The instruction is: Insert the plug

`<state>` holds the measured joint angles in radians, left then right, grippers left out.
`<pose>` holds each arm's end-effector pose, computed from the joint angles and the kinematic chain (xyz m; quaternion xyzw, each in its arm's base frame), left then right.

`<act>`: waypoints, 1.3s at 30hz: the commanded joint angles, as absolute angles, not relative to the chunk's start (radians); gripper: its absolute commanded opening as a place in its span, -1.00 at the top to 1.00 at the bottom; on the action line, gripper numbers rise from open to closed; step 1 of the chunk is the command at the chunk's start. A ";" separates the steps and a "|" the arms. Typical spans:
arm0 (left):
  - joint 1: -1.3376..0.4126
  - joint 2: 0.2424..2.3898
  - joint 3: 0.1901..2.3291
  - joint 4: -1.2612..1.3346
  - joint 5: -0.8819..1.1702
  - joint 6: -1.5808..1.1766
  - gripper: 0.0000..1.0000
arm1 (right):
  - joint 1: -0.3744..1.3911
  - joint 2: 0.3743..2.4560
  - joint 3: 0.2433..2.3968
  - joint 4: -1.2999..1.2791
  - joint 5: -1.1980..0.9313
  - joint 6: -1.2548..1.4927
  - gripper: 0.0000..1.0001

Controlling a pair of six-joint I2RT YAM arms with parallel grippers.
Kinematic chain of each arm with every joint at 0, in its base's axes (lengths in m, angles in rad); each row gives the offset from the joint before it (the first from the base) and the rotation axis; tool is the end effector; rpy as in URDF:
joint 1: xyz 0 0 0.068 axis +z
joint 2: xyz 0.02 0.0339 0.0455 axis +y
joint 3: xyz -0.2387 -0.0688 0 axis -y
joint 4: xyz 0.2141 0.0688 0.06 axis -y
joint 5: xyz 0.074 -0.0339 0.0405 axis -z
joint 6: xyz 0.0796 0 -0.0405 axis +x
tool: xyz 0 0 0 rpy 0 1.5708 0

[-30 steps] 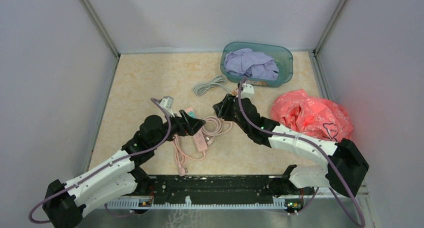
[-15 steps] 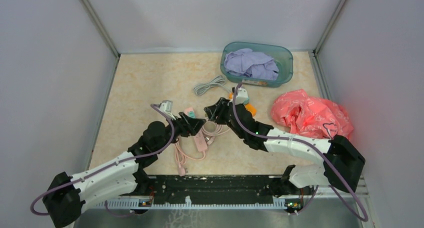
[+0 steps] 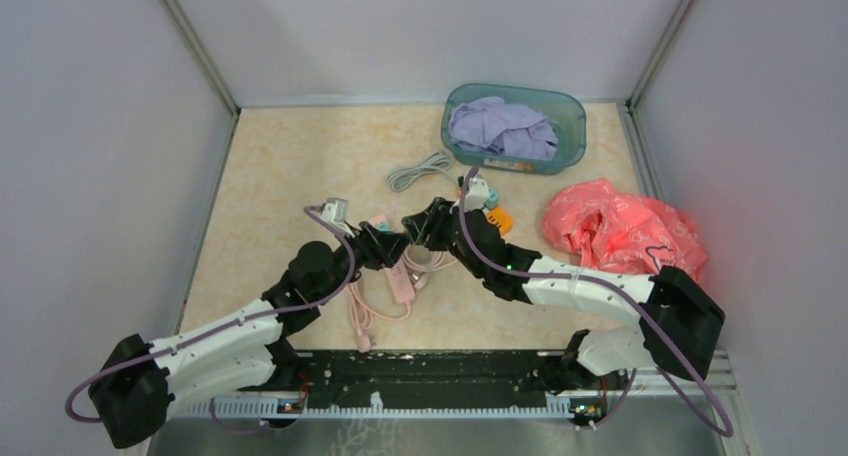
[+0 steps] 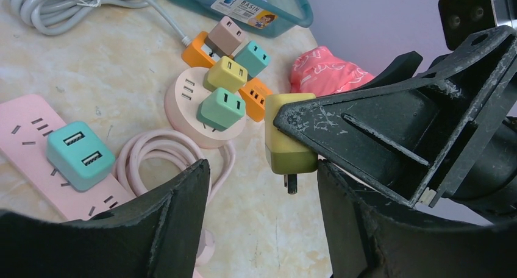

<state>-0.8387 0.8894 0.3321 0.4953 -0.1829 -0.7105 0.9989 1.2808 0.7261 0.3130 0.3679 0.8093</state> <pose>0.1679 -0.1652 0.2271 -0.0159 0.7282 -0.4294 0.5340 0.1915 0.2446 0.2450 0.0390 0.7811 0.3874 0.4881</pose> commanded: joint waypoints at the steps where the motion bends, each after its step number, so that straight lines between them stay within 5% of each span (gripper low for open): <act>1: -0.846 0.903 0.344 0.569 -0.178 -0.683 -0.39 | 1.021 1.285 0.747 0.394 0.341 0.816 0.26; 13: -0.845 0.945 0.358 0.592 -0.159 -0.683 -0.15 | 1.032 1.302 0.747 0.424 0.316 0.812 0.25; 23: -0.845 0.925 0.325 0.615 -0.177 -0.669 0.36 | 1.032 1.310 0.736 0.476 0.263 0.788 0.18; 32: -0.845 0.863 0.285 0.613 -0.235 -0.618 0.96 | 1.032 1.289 0.733 0.475 0.256 0.725 -0.09; 39: -0.837 0.843 0.281 0.625 -0.160 -0.492 1.00 | 1.027 1.241 0.745 0.439 0.238 0.606 -0.48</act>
<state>-0.8452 0.8650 0.2844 0.5770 -0.2047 -0.5907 1.0191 1.3056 0.7261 0.4076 0.2634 0.7033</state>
